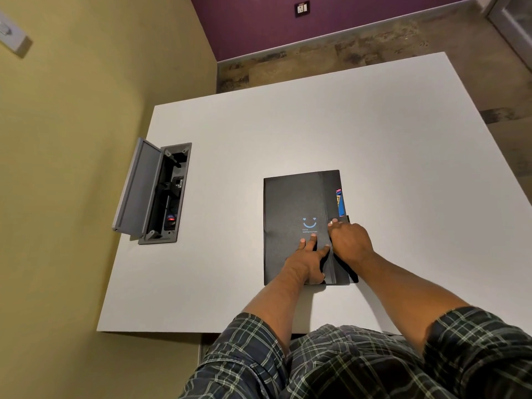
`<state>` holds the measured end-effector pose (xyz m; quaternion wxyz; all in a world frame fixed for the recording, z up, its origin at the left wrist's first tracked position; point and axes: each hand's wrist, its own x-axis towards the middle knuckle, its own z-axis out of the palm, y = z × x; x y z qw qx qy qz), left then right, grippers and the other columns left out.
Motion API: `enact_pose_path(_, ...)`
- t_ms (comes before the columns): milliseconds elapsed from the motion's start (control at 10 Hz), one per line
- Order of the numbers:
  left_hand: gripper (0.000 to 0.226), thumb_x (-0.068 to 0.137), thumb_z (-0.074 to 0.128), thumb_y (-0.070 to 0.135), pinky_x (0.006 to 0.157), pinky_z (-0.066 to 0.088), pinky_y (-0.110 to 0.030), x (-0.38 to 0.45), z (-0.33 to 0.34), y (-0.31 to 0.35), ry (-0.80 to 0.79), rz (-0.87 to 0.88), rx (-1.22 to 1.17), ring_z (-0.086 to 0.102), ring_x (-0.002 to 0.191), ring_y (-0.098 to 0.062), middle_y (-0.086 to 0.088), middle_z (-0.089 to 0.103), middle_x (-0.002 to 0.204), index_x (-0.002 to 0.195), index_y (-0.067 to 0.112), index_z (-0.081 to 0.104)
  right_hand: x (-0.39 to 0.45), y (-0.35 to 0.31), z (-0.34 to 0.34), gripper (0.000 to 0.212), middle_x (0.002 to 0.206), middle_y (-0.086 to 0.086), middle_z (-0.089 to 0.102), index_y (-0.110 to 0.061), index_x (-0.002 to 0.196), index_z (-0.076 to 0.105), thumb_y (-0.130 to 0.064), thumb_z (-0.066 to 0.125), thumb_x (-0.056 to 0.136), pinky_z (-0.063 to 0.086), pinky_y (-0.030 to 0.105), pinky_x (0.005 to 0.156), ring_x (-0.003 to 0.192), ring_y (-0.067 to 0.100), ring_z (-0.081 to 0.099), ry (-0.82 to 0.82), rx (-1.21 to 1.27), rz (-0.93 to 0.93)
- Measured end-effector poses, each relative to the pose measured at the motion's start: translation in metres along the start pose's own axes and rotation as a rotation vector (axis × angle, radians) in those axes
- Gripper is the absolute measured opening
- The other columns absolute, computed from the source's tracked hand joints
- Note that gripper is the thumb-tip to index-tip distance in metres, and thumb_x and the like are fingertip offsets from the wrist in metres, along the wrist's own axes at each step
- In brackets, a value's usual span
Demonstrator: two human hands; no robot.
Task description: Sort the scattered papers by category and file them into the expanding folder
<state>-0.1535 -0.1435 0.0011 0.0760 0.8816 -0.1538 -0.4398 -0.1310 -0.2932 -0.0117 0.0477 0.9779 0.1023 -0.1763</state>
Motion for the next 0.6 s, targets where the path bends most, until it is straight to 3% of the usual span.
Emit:
enact_pose_path(200, 0.096, 0.087, 0.068, 0.032, 0.118, 0.024, -0.059, 0.005, 0.004, 0.0, -0.008, -0.007, 0.021, -0.011, 0.151, -0.034, -0.004, -0.021, 0.164, 0.157, 0.034, 0.002, 0.003, -0.002, -0.008, 0.045, 0.132, 0.009, 0.063, -0.006, 0.143, 0.045, -0.02, 0.044, 0.1, 0.052, 0.035, 0.086, 0.112, 0.026, 0.066, -0.041, -0.044, -0.007)
enact_pose_path(300, 0.092, 0.089, 0.066, 0.032, 0.12, 0.022, -0.052, 0.001, 0.004, -0.006, 0.046, 0.02, -0.01, -0.005, 0.152, -0.031, -0.001, -0.015, 0.165, 0.158, 0.029, 0.005, 0.002, 0.003, -0.005, 0.054, 0.15, 0.01, 0.049, -0.008, 0.153, 0.034, -0.019, 0.043, 0.101, 0.051, 0.037, 0.094, 0.126, 0.026, 0.059, -0.072, 0.02, -0.012)
enact_pose_path(400, 0.087, 0.092, 0.062, 0.034, 0.122, 0.02, -0.044, -0.007, 0.006, -0.012, 0.163, 0.018, -0.044, 0.002, 0.153, -0.028, -0.002, -0.004, 0.167, 0.159, 0.019, 0.01, -0.003, 0.001, -0.001, 0.055, 0.156, 0.008, 0.043, -0.01, 0.154, 0.031, -0.021, 0.042, 0.101, 0.05, 0.039, 0.097, 0.13, 0.026, 0.056, -0.072, 0.085, -0.005)
enact_pose_path(600, 0.092, 0.091, 0.05, 0.051, 0.122, 0.018, -0.044, -0.038, -0.001, -0.061, 0.515, -0.196, 0.012, 0.006, 0.152, -0.032, -0.007, 0.0, 0.166, 0.158, 0.01, 0.003, -0.01, 0.017, -0.013, 0.068, 0.162, 0.005, 0.031, -0.015, 0.158, 0.024, -0.049, 0.042, 0.102, 0.041, 0.039, 0.107, 0.144, 0.024, 0.039, 0.08, 0.203, 0.054)
